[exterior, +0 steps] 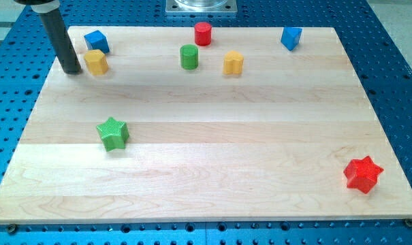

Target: Align the hexagon horizontally at the right side of the green star

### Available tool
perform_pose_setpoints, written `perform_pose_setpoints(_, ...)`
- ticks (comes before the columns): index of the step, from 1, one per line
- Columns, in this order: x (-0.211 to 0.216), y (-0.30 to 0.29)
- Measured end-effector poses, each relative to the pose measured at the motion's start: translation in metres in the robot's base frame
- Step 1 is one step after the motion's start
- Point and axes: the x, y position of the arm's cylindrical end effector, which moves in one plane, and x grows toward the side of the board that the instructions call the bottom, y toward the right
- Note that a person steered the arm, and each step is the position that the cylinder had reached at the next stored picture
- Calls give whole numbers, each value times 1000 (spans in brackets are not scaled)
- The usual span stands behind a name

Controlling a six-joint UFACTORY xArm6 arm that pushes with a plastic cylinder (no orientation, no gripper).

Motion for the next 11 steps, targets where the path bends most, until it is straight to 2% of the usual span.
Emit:
perform_pose_setpoints(1, -26, 1)
perform_pose_setpoints(2, -25, 23)
perform_pose_setpoints(3, 5, 67)
perform_pose_setpoints(5, 85, 105)
perform_pose_setpoints(7, 93, 192)
perform_pose_setpoints(9, 167, 280)
perform_pose_setpoints(10, 128, 301)
perform_pose_setpoints(11, 86, 375)
